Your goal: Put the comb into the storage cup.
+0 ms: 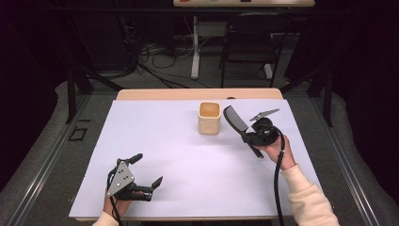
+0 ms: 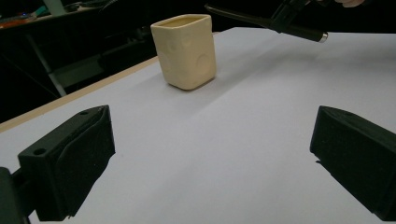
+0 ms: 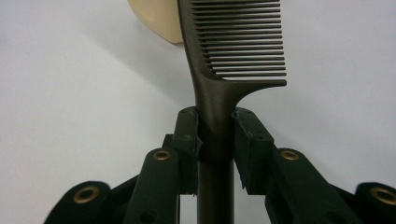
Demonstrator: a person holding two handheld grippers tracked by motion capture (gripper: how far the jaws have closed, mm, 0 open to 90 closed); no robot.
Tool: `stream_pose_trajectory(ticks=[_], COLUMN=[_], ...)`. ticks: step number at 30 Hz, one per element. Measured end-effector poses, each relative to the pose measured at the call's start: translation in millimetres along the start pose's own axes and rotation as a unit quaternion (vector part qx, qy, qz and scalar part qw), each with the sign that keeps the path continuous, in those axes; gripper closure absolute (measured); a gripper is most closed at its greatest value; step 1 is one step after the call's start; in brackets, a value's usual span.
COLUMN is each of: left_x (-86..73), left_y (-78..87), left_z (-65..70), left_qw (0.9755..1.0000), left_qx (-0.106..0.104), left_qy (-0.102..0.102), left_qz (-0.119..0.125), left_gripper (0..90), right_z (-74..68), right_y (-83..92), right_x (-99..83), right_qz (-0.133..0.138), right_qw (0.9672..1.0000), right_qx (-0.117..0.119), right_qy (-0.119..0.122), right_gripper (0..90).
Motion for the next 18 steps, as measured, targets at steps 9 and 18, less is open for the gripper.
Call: stream_pose_trajectory(ticks=[9,18], left_x=[0.3,0.2], left_y=[-0.3,0.0], left_z=[0.2,0.0], left_qw=[1.0000,1.0000], left_qx=[0.000,0.000], left_qy=[0.001,0.001], left_qz=[0.002,0.002], left_gripper=[0.0,0.0], right_z=[0.8,2.0], right_y=[2.0,5.4], right_x=[3.2,6.7], right_qz=[0.018,0.035], right_qw=[0.9998,0.9993], right_qx=[0.002,-0.003], right_qy=[-0.012,-0.015], right_gripper=[72.4,72.4])
Point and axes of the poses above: each handheld gripper's, and its own axes: y roughly backward along the jaws, x roughly out of its top, z roughly to its right, the point moved 7 cm from there along -y, roughly forward along the jaws, and after that the axes turned 15 degrees about -x, right-handed, at the moved point
